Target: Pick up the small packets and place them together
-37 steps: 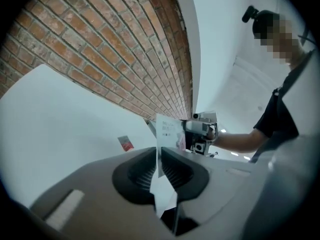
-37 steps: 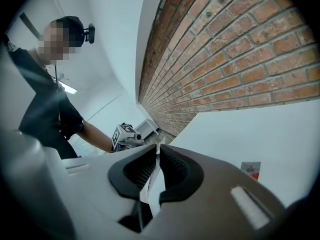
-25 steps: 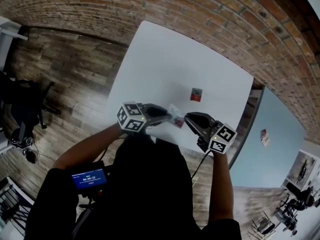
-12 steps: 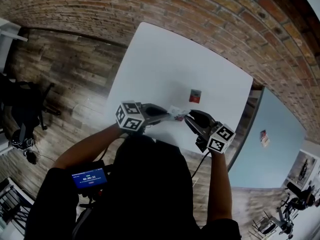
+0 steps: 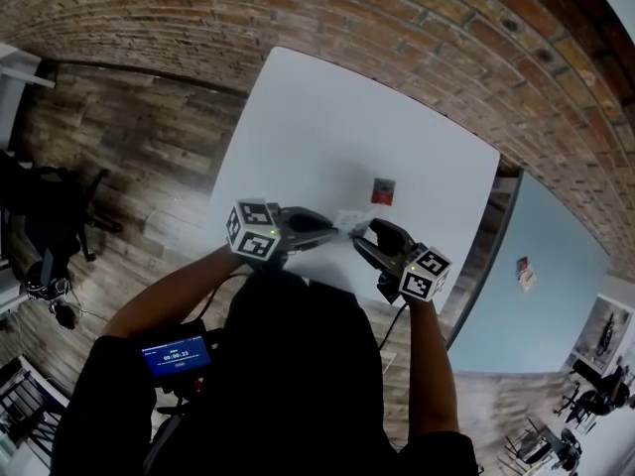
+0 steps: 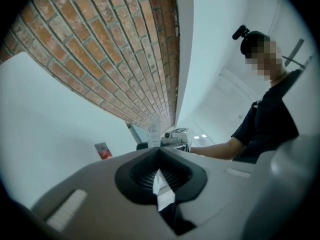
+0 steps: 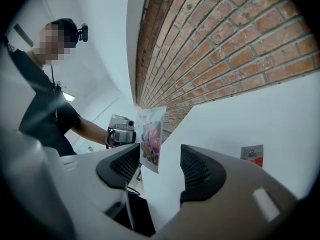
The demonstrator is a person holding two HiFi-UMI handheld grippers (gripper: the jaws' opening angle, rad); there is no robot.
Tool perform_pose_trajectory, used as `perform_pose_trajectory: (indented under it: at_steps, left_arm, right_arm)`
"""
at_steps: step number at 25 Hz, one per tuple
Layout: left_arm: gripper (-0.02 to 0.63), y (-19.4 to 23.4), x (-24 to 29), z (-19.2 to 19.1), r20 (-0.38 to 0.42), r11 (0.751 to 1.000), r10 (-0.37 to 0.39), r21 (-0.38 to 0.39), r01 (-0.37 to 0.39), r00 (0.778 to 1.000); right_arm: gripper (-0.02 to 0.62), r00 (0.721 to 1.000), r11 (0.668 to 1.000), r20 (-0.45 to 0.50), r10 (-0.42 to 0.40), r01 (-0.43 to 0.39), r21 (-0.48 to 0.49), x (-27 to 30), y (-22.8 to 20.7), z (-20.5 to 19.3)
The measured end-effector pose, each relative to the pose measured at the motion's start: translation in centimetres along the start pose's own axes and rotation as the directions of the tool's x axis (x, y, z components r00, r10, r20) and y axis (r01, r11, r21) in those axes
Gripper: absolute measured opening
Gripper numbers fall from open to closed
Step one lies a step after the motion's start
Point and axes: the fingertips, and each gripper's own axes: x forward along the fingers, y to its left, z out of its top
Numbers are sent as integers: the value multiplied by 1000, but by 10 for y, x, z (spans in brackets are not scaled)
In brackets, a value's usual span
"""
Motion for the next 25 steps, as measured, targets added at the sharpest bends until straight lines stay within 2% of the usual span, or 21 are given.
perform_pose_trajectory:
  at_steps: [2,4,8,10,14,16,20,25]
  left_arm:
    - [2,-6,2,0,-3,1000,-25,-1,25,1000]
    - [2,-4,2,0,-2,1000,-9,-2,9,1000]
    - [3,20,-3,-4,16,992,129,-1,-129,992]
    - [10,30,-6,-5,18,982,186,6,-187,982]
    - [83,46,-16,-10,-10,963,269,35,-268,963]
    - [97,53,-25,-10,-12,953,301,35,-300,954]
    - [98,58,-41,-10,3,944,329,5,-329,944]
    - [97,57,-50,-20,1,938,346,-33,-345,938]
  right_arm:
    - [228,999,999,7,46,-46,12,1,6,1]
    - [110,998,998,9,69,-69,13,0,10,1]
    - [37,998,998,11,56,-57,24,1,7,-2]
    - [28,999,999,9,37,-37,37,5,3,-4]
    - [21,999,996,-7,-42,43,76,14,-15,-11]
    - [11,996,991,-18,-85,86,103,19,-27,-13]
    - [12,984,969,-64,-165,174,175,29,-61,-22]
    - [14,958,945,-178,-225,259,201,47,-105,-43]
